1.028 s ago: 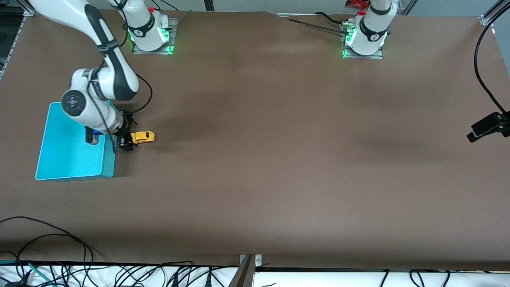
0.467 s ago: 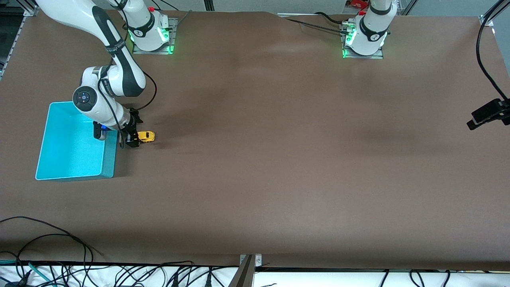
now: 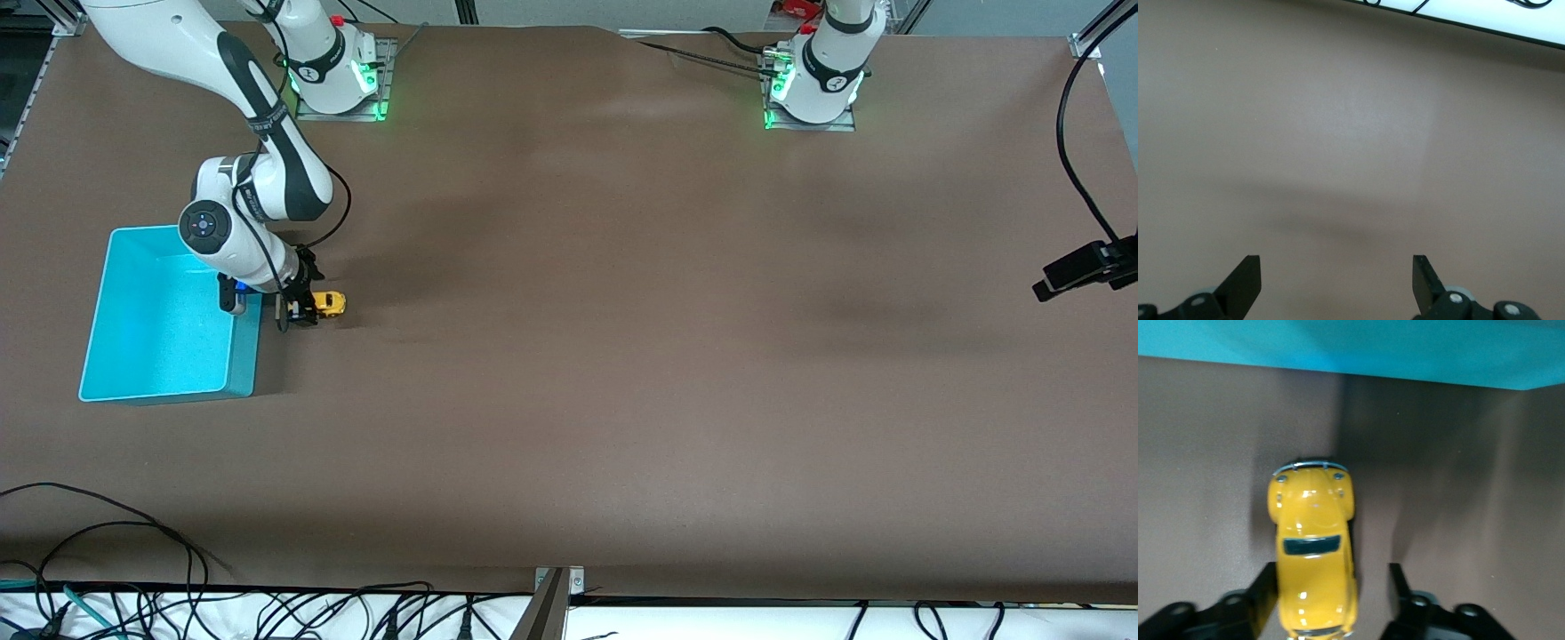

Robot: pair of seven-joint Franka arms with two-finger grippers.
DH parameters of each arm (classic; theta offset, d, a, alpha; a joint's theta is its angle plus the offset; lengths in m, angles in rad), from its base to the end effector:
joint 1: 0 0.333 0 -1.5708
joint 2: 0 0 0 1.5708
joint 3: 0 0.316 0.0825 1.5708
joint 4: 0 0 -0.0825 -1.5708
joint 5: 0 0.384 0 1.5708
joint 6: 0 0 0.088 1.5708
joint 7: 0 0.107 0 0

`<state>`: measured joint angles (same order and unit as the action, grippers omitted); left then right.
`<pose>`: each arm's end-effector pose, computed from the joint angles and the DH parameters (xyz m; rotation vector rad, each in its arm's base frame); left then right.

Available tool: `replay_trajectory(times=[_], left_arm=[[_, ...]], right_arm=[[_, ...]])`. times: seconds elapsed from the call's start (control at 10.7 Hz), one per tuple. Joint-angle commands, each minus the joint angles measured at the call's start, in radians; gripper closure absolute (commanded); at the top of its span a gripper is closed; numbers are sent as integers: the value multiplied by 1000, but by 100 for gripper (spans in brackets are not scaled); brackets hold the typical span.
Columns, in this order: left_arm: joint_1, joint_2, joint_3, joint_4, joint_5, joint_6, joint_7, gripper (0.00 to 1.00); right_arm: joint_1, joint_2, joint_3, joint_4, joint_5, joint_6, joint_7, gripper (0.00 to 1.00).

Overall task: Wind up and store yellow beetle car
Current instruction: 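Lower and close the right gripper on the yellow car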

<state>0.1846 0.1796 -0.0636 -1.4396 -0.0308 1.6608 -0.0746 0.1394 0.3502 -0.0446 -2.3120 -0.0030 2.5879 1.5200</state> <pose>0.6129 0.0750 0.5900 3.0845 0.3079 0.0666 0.5138 0.0481 0.1858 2.3322 -2.0055 -0.0599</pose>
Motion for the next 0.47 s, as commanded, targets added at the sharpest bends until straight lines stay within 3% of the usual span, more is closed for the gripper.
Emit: replay_trajectory(times=[0.0,0.19,0.37], left_arm=[[6,12,4,10,-26,-9,26,0],[12,14,4,10,-26,-7,26,0],[12,14,5,10,-24,-7,26,0]], right_arm=[[3,-20,-6,-10,-23,15,17,81],[35,-77,-6,12,-41,-30,14,84],[40,-140,5,118,-69,-255,-1,84]])
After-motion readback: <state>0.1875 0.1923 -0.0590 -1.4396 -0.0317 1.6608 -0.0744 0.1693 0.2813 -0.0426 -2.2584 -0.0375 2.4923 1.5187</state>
